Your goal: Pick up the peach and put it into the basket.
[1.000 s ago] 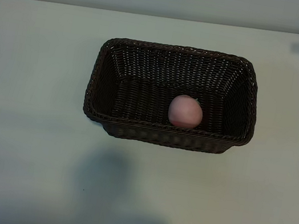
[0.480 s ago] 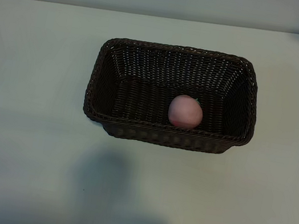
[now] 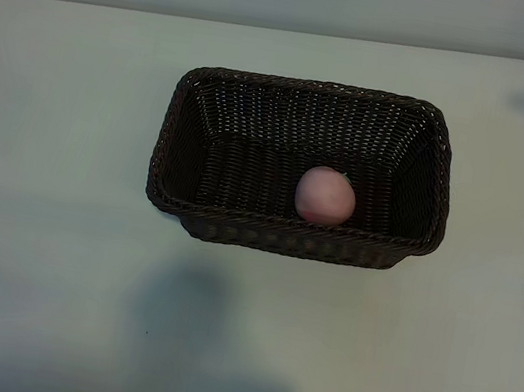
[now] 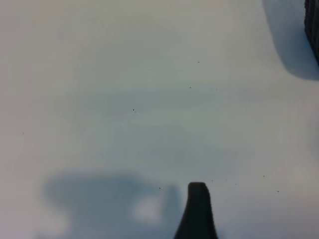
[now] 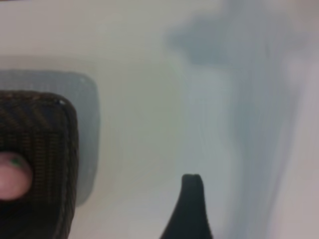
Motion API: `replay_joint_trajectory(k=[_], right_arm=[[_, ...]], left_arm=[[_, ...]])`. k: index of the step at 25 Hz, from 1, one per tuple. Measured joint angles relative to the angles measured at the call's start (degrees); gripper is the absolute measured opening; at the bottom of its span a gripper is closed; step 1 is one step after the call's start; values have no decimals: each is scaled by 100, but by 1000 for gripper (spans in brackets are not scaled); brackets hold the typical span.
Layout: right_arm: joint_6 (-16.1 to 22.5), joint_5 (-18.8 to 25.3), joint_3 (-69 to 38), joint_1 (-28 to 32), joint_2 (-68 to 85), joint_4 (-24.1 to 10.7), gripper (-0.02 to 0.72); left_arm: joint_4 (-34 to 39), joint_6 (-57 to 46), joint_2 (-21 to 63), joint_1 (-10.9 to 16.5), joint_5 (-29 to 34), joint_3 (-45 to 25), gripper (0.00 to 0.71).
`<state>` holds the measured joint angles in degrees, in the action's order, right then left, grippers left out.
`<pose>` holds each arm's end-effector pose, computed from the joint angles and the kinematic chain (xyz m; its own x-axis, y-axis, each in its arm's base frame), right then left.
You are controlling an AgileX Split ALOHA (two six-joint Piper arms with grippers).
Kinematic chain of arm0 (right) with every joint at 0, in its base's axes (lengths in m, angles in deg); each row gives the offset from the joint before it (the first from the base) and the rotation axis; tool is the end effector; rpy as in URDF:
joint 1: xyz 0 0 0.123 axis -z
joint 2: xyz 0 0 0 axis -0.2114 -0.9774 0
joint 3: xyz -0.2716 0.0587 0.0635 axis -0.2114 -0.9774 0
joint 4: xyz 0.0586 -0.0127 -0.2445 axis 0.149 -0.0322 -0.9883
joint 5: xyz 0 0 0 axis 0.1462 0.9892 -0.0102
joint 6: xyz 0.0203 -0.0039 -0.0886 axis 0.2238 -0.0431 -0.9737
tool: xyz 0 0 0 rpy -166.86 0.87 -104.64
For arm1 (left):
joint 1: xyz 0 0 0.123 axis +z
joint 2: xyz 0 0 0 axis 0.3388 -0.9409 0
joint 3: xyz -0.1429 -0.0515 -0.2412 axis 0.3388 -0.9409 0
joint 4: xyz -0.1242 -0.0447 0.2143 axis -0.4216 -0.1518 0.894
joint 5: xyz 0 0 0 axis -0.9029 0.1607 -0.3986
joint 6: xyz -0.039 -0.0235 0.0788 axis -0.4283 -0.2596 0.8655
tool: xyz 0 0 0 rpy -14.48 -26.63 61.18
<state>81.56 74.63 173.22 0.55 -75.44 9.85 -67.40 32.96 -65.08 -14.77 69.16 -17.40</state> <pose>0.2745 -0.0530 0.4275 -0.7848 0.1776 -0.5938 0.1626 0.9835 0.0793 -0.0073 -0.0072 0.2745 -0.4764 0.0387 -0.8784 0.0133 0.9992 0.0368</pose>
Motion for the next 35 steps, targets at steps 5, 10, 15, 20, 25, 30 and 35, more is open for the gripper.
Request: replay_joint_trajectory(k=[5, 10, 15, 20, 25, 30, 35], right_arm=[[0, -15, -427, 0, 824, 22, 595], [0, -233, -1043, 0, 1706, 33, 595], [-2, -692, -1957, 0, 2521, 39, 595], [-19, -1099, -2847, -471, 3401, -119, 595], [158, -1347, -3380, -870, 4120, -263, 595], [203, -1399, -3597, -881, 4819, -494, 595], [203, -1413, -3946, -881, 5361, -548, 595]], left_arm=[[0, 0, 0, 0, 0, 0, 592], [0, 0, 0, 0, 0, 0, 592], [5, 0, 0, 0, 0, 0, 592], [5, 0, 0, 0, 0, 0, 592], [5, 0, 0, 0, 0, 0, 592], [5, -17, 0, 0, 0, 0, 592], [5, -17, 0, 0, 0, 0, 592]])
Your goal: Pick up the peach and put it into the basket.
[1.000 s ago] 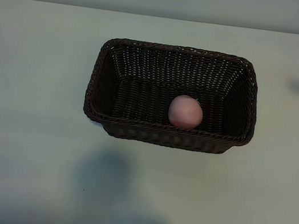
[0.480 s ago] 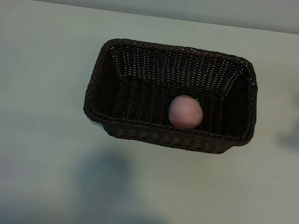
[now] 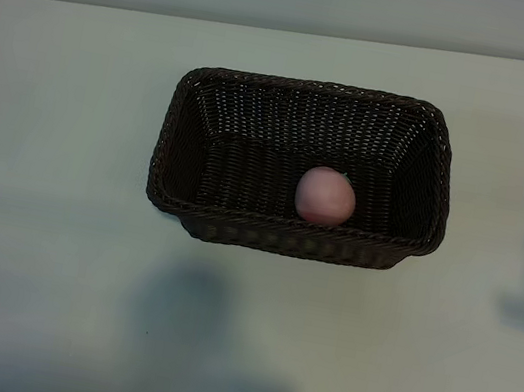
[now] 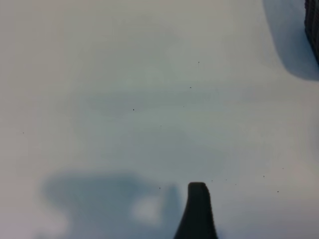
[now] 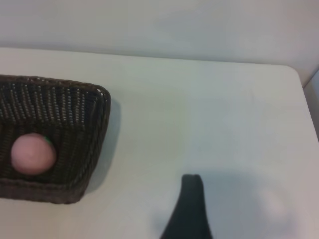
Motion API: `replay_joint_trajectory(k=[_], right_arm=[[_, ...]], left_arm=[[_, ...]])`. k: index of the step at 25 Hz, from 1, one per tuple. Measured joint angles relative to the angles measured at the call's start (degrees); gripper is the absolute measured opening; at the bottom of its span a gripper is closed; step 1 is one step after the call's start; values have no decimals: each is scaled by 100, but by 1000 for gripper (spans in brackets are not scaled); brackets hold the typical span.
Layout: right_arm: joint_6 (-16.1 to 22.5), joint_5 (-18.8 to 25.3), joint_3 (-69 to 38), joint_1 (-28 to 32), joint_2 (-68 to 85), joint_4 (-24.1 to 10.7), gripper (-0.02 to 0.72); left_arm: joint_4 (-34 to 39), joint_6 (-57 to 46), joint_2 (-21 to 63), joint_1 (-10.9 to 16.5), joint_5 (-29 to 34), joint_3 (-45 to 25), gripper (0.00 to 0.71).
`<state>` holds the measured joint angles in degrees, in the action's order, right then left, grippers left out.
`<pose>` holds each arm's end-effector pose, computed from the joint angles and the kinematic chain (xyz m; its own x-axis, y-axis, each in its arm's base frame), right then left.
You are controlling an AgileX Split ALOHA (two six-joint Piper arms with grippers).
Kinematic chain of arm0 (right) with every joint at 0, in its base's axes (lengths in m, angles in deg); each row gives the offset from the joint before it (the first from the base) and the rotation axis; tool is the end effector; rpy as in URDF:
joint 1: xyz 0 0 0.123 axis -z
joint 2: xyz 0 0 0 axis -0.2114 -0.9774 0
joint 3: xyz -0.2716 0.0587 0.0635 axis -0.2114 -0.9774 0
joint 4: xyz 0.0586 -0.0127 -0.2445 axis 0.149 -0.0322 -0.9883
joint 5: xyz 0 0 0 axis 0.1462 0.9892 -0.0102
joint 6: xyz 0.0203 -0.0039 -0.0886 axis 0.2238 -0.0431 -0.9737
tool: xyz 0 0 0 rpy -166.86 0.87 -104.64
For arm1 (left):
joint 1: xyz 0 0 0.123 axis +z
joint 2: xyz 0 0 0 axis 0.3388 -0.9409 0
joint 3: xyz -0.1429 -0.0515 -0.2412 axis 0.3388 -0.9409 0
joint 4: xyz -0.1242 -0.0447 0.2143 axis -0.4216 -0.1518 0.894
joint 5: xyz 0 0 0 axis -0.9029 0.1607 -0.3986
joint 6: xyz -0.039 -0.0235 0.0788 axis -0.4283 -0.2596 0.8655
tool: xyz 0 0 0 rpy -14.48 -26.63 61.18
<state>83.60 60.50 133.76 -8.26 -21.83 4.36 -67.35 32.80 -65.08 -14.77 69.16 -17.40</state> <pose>0.0522 -0.0030 0.3931 -0.4275 0.0345 -0.9034 0.0641 0.9979 0.0078 -0.0073 -0.0071 0.2745 -0.4765 0.0363 -0.8784 0.0115 0.9993 0.0351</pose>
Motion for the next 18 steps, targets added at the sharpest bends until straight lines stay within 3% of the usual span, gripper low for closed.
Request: replay_joint_trajectory(k=[10, 18], right_arm=[[42, -54, -858, 0, 882, -110, 595], [113, -367, -1420, 0, 1737, -151, 595]], left_arm=[[0, 5, 0, 0, 0, 0, 592], [0, 5, 0, 0, 0, 0, 592]])
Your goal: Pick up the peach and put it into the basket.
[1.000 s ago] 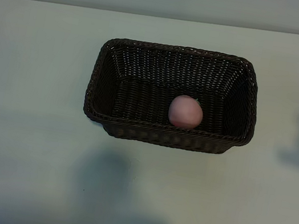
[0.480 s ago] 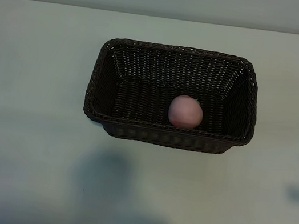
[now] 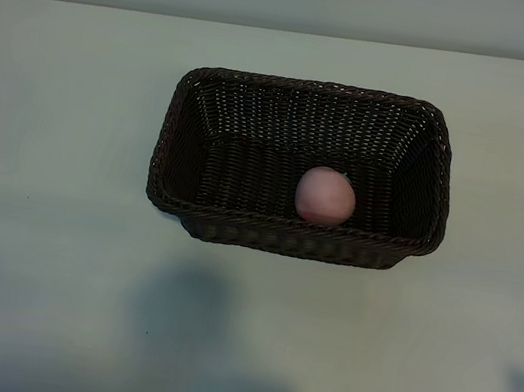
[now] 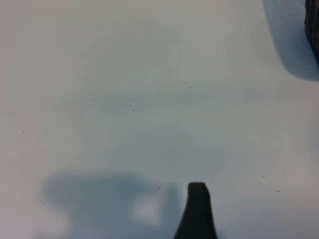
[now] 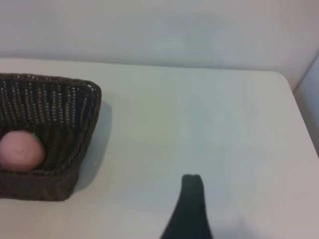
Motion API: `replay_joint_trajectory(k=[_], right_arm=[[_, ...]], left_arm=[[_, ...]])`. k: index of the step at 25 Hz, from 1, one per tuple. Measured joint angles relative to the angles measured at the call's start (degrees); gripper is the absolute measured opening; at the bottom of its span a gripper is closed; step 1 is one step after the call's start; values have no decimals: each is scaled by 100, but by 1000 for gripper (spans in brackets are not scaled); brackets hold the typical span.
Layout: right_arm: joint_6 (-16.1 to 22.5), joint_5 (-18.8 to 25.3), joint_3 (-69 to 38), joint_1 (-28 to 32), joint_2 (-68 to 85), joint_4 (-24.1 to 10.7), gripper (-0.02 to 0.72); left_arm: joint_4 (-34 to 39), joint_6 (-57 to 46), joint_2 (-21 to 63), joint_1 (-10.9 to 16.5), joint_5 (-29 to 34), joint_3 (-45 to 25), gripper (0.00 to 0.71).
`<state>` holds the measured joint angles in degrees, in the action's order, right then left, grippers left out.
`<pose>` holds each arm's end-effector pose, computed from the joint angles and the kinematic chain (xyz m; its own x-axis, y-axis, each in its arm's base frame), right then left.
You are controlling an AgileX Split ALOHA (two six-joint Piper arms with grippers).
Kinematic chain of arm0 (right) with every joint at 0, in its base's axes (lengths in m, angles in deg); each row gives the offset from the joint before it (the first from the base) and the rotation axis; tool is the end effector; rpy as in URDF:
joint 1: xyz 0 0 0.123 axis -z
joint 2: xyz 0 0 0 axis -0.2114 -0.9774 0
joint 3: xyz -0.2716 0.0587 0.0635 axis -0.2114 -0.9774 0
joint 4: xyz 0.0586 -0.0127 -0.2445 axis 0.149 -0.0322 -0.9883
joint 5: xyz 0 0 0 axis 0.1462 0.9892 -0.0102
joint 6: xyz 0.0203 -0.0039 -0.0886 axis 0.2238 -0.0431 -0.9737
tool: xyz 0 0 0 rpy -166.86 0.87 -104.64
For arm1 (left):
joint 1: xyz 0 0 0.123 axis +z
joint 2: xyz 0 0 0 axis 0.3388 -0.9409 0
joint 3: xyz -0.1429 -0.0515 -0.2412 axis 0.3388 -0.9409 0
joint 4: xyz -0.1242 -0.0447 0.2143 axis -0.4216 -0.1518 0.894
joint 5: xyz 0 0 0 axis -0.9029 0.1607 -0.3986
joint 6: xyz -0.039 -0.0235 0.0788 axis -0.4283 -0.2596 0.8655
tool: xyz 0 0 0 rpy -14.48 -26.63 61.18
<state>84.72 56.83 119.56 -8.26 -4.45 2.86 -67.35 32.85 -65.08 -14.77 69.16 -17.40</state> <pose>0.0100 -0.0020 0.3369 -0.3165 0.0309 -0.9481 0.0844 0.9964 0.0043 -0.0073 -0.0071 0.2745 -0.4765 0.0372 -0.8784 0.0119 0.9993 0.0358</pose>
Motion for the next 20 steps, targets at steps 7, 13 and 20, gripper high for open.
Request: replay_joint_trajectory(k=[7, 13, 20], right_arm=[[99, 31, -448, 0, 431, 0, 595], [113, 31, -640, 0, 826, 6, 595], [125, 285, -824, 0, 992, 41, 595]], left_arm=[[0, 0, 0, 0, 0, 0, 592], [0, 0, 0, 0, 0, 0, 592], [6, 11, 0, 0, 0, 0, 592]])
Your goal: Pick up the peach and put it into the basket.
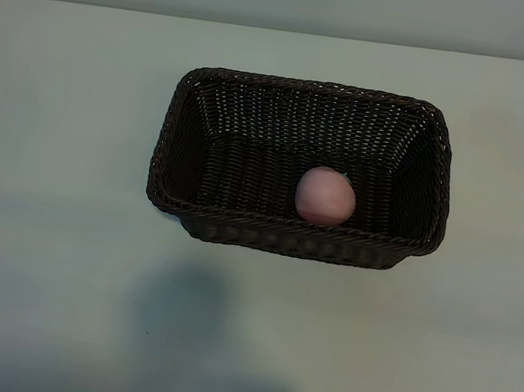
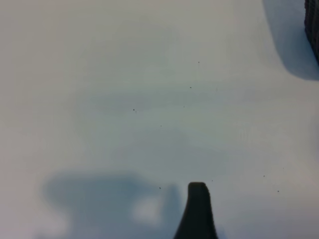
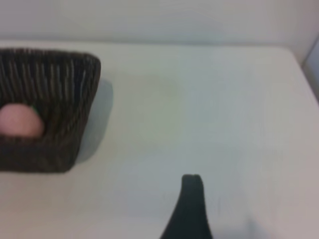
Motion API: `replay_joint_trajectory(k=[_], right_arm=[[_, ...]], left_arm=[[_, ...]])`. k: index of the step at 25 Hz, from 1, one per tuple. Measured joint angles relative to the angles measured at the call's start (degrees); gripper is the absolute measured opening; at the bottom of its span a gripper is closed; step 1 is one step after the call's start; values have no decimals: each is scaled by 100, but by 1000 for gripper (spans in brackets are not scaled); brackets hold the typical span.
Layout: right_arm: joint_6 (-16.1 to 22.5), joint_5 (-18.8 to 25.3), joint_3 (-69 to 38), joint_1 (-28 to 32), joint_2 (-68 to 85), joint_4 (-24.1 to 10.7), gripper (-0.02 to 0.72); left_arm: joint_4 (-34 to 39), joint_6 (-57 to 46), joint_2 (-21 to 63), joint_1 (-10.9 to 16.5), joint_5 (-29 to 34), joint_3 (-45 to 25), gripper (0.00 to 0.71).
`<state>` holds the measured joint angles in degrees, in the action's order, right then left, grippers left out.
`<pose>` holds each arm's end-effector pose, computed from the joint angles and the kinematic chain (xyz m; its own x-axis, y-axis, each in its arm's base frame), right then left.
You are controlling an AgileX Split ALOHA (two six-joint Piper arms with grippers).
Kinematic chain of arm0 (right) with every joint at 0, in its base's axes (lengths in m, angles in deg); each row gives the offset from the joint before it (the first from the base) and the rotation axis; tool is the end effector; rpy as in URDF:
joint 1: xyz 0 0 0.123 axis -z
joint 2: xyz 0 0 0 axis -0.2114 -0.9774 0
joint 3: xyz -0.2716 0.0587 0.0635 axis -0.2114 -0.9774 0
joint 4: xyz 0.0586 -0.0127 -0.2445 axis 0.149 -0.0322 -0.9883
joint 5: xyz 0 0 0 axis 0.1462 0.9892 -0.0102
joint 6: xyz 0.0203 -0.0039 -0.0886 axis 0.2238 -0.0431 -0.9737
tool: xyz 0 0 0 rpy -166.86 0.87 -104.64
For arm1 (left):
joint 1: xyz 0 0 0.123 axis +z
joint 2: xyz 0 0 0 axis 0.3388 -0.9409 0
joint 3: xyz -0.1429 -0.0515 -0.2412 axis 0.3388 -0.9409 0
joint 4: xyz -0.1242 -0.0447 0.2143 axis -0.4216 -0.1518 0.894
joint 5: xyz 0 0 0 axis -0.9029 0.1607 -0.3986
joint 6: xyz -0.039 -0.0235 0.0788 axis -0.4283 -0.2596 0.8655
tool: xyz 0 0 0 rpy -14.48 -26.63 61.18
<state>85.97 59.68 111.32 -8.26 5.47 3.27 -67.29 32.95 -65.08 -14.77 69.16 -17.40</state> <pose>-0.0058 -0.0004 0.2927 -0.3336 0.0587 -0.9409 0.0883 0.9956 0.0308 -0.0073 -0.0070 0.2745 -0.4765 0.0394 -0.8783 0.0122 0.9992 0.0382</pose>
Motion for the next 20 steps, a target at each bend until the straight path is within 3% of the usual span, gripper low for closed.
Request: replay_joint_trajectory(k=[13, 20], right_arm=[[-40, 218, -103, 0, 5, 57, 595], [-141, 467, -104, 0, 5, 370, 595]], left_arm=[[0, 0, 0, 0, 0, 0, 592], [0, 0, 0, 0, 0, 0, 592]])
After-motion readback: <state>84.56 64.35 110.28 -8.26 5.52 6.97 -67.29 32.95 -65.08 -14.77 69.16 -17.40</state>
